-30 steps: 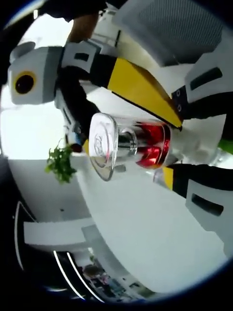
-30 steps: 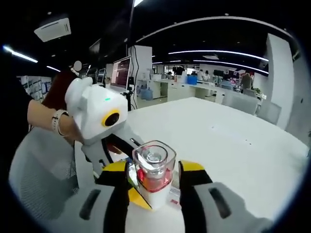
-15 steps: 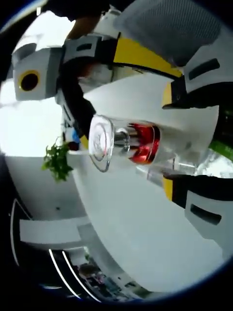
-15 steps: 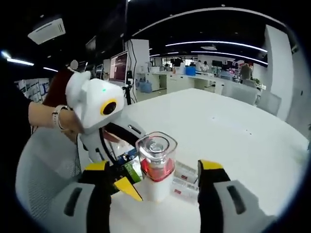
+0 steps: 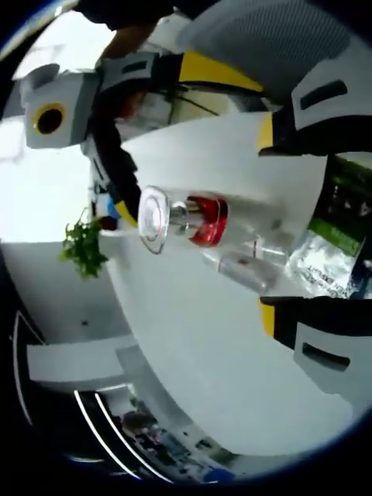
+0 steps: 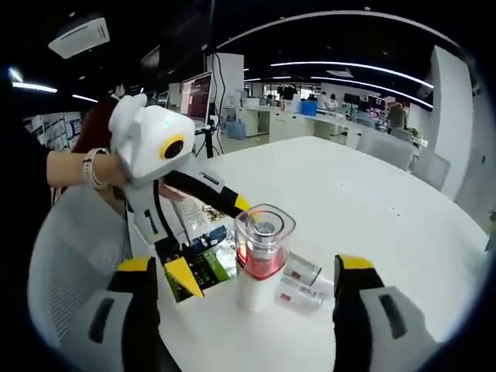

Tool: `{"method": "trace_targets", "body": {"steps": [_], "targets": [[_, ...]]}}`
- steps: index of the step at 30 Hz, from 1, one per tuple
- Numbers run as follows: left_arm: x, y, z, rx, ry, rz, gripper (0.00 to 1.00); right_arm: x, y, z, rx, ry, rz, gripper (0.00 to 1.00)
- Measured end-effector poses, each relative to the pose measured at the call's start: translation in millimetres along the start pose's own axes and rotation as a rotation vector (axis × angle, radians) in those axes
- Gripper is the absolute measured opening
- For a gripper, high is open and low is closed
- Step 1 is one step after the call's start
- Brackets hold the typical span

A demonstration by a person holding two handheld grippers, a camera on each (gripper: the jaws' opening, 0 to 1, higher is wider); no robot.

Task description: Arrange the skincare products in the storage area until every visible bottle or jar stands upright without overlapping.

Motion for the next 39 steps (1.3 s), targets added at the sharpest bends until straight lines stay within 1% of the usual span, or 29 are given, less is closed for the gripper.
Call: {"method": "trace_targets", "body": {"steps": [2,5,6,7,10,13,15,17,20,23,25,28,31,33,34,36,38,39], "targets": [[1.7,5.3,-0.9,-0.002,0.016,0.02,0.75,1.3,2.1,0.6,0.002,0.007,-0.002,0.98],[2.7,13.8,-2.5,-0.002,0.028,0.03,0.79,3.1,5.1,1.3,0.019,0.008,-0.011,0.99],[1.9,16.2,-3.2,0.004,0.026,0.025,0.8,3.7,6.0,1.7,0.019,0.014,-0.012,0.99],[1.6,18.6,-3.6,0.008,0.026,0.028,0.83,4.1,6.9,2.0,0.022,0.018,-0.018,0.99],[1.3,28.0,-6.1,0.028,0.029,0.052,0.91,3.0,8.2,2.1,0.03,0.021,-0.024,0.99],[2.2,36.8,-8.6,0.03,0.03,0.07,0.92,4.1,10.1,2.0,0.035,0.021,-0.025,0.99],[3.0,41.7,-11.1,0.04,0.044,0.084,0.97,5.6,11.2,1.3,0.041,0.023,-0.026,0.99],[2.6,47.0,-12.5,0.039,0.049,0.089,0.97,5.6,11.4,0.3,0.051,0.022,-0.028,0.99],[4.3,54.6,-15.8,0.049,0.055,0.13,0.97,7.9,12.1,-1.8,0.063,0.029,-0.026,0.99],[3.4,62.3,-19.2,0.055,0.078,0.136,0.97,9.0,12.5,-2.8,0.071,0.039,-0.025,0.99],[2.4,69.0,-19.7,0.039,0.09,0.153,0.97,9.4,13.8,-2.9,0.071,0.04,-0.024,0.99],[1.2,78.8,-21.9,0.032,0.106,0.176,0.97,9.3,16.0,-3.2,0.071,0.04,-0.026,0.99],[2.0,87.6,-26.2,0.045,0.115,0.222,0.97,8.7,18.3,-2.9,0.062,0.043,-0.033,0.99],[0.6,92.8,-28.5,0.048,0.122,0.224,0.97,8.7,20.4,-2.5,0.057,0.042,-0.039,0.99],[-0.3,95.2,-28.7,0.041,0.121,0.228,0.97,8.3,20.7,-2.2,0.053,0.041,-0.039,0.99],[-0.4,100.8,-27.8,0.019,0.122,0.255,0.97,8.6,22.1,-2.3,0.052,0.037,-0.035,0.99],[-1.5,104.4,-27.6,0.018,0.128,0.258,0.97,8.4,23.2,-2.8,0.053,0.041,-0.039,0.99],[-1.4,105.9,-27.2,0.015,0.128,0.268,0.97,8.3,23.7,-3.4,0.058,0.041,-0.037,0.97]]}}
Point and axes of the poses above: the point that each gripper's makers call its tool centre point, and the gripper's own axes: y roughly backward along the fingers, x roughly to its left, z roughly out of its top, the point moved 8 cm from there along y, roughly backward along the fingers, and after that the axes turned 4 degrees about -z, right-handed, at the moved point
